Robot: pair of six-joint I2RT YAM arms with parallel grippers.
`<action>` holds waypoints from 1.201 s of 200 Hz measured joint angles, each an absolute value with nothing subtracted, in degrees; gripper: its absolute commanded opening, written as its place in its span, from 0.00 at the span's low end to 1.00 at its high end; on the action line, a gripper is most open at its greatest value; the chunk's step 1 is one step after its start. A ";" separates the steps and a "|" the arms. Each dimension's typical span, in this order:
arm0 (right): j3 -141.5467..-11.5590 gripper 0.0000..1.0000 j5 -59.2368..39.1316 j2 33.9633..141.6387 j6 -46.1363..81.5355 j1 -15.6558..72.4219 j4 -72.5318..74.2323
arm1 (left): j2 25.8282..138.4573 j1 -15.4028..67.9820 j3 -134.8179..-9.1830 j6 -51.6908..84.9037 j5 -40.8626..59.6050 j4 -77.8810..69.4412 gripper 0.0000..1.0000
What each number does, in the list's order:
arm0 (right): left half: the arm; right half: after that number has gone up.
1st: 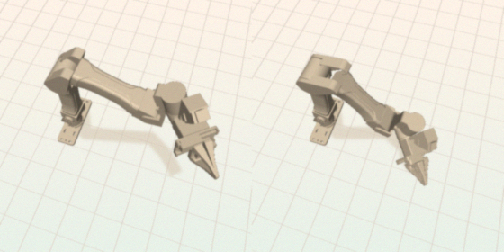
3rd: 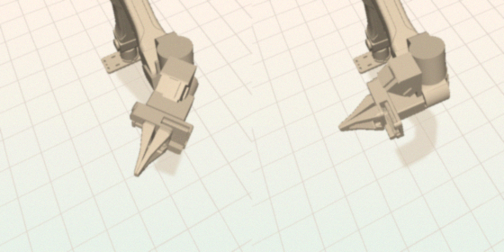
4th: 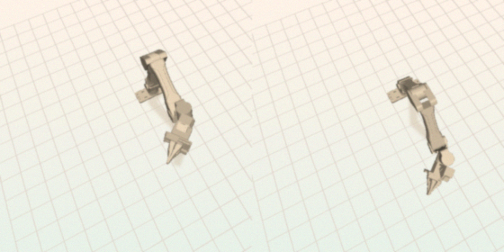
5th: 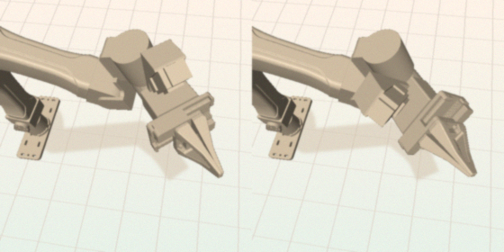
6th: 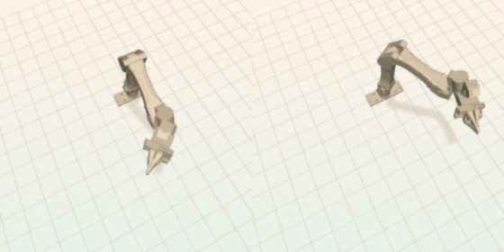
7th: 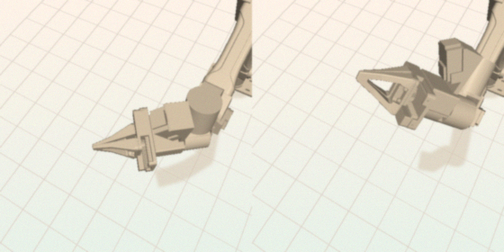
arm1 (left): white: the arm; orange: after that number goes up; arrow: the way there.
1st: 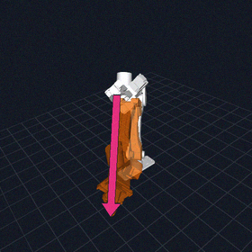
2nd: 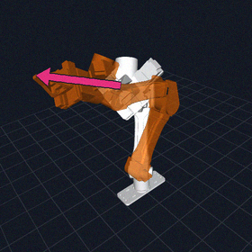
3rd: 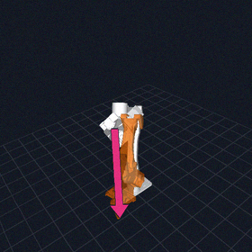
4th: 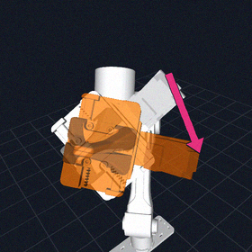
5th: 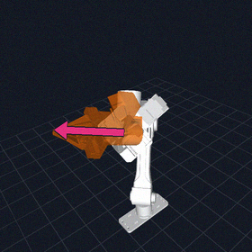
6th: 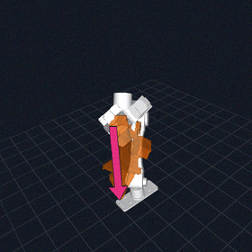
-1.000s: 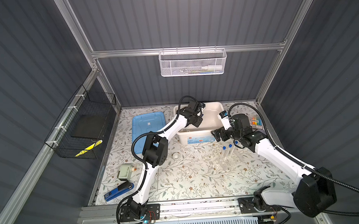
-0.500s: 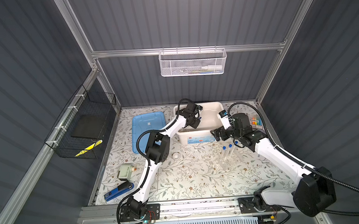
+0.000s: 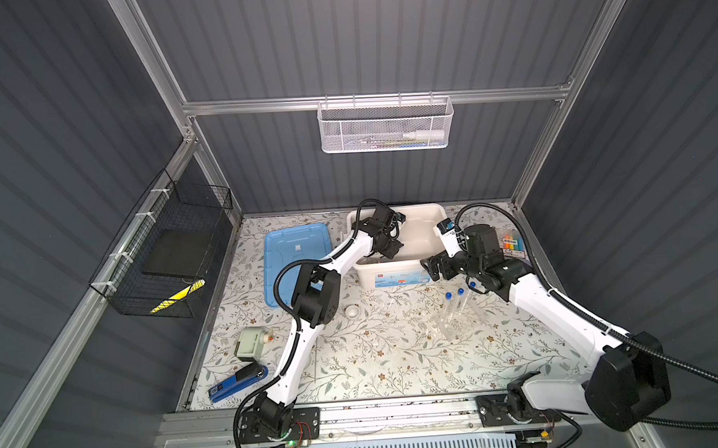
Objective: Organize the chemistry lab equipment
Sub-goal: 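Lower the tweezers into the bin and open the left gripper, then raise the left gripper while the right moves toward the small white cup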
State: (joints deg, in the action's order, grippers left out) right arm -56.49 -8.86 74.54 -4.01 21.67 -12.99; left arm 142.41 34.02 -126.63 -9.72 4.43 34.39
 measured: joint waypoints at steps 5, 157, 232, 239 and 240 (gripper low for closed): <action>-56.49 0.99 -8.86 74.52 -4.05 21.67 -13.10 | 142.41 34.02 -126.58 -9.43 4.62 34.22 0.63; -59.13 0.98 -5.43 70.63 -6.70 37.87 -17.06 | 104.84 34.04 -100.25 -0.73 1.72 16.73 1.00; -61.39 0.95 -5.63 80.07 -9.98 52.23 -20.16 | 84.05 33.58 -77.80 7.16 -14.48 15.94 1.00; -61.84 0.95 -5.61 81.38 -9.96 52.99 -20.38 | 82.67 33.17 -76.40 7.99 -15.84 16.40 1.00; -61.93 0.95 -5.58 81.67 -9.98 53.12 -20.40 | 82.41 33.10 -76.12 8.16 -16.14 16.56 1.00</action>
